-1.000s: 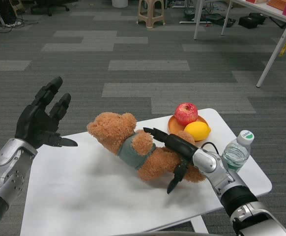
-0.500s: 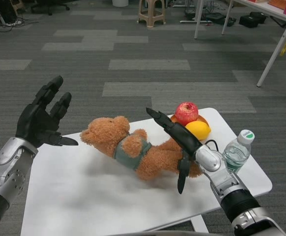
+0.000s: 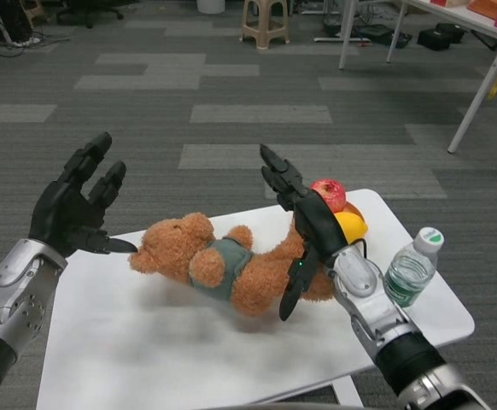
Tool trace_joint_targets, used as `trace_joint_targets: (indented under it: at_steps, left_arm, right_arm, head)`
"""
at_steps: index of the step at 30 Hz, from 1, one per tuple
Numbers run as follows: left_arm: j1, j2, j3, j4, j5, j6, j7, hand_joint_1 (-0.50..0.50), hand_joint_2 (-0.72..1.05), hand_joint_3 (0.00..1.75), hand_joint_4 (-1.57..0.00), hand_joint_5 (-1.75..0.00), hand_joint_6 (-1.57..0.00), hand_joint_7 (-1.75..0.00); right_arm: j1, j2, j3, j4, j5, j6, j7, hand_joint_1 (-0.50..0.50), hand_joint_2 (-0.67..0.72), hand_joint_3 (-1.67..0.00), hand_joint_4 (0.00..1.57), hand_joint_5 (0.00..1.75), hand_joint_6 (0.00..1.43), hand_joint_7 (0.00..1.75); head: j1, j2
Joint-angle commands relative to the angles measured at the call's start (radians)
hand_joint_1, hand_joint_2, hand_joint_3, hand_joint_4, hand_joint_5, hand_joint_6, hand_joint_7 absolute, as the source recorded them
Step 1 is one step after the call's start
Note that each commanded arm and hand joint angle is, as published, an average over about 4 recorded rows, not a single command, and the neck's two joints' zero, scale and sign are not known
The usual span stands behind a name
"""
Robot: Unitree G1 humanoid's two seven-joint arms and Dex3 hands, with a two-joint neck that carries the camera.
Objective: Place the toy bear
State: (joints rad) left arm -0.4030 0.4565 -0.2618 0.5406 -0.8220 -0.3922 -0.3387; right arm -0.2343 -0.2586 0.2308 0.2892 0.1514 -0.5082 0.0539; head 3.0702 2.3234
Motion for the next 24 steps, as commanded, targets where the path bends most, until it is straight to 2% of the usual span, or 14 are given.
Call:
trace_joint_targets:
  at_steps: [1,8,14,18,22,24]
  left_arm:
    - [-0.010,0.010,0.000,-0.004,-0.006,-0.008,-0.003,-0.43,-0.02,0.04,0.00,0.00,0.00,-0.21]
    - [-0.010,0.011,0.002,-0.010,-0.006,-0.008,-0.002,-0.43,-0.02,0.09,0.00,0.00,0.00,-0.21]
    - [-0.010,0.011,0.004,-0.016,-0.006,-0.008,-0.002,-0.43,0.03,0.09,0.00,0.00,0.00,-0.21]
    - [-0.010,0.011,0.003,-0.018,-0.006,-0.008,-0.002,-0.43,0.03,0.04,0.00,0.00,0.00,-0.21]
    - [-0.010,0.013,0.003,-0.018,-0.006,-0.008,-0.002,-0.43,-0.02,0.09,0.00,0.00,0.00,-0.21]
    - [-0.010,0.013,0.003,-0.018,-0.006,-0.008,-0.002,-0.43,0.03,0.09,0.00,0.00,0.00,-0.21]
  right_arm:
    - [-0.005,-0.001,0.002,-0.075,0.021,-0.018,-0.040,-0.38,0.72,0.00,0.00,0.00,0.00,0.00]
    - [0.003,-0.004,-0.017,-0.200,0.042,-0.023,-0.115,-0.40,0.72,0.00,0.00,0.00,0.00,0.00]
    - [0.018,-0.008,-0.043,-0.261,0.062,-0.045,-0.159,-0.42,0.72,0.00,0.00,0.00,0.00,0.00]
    - [0.025,-0.009,-0.061,-0.280,0.071,-0.062,-0.172,-0.42,0.72,0.00,0.00,0.00,0.00,0.00]
    - [0.035,-0.011,-0.084,-0.289,0.074,-0.067,-0.177,-0.42,0.72,0.00,0.00,0.00,0.00,0.00]
    - [0.042,-0.015,-0.099,-0.292,0.074,-0.068,-0.179,-0.42,0.71,0.00,0.00,0.00,0.00,0.00]
  head:
    - [-0.001,0.001]
    - [0.001,0.002]
    - [-0.003,0.005]
    - [-0.007,0.007]
    - [-0.008,0.007]
    - [-0.011,0.008]
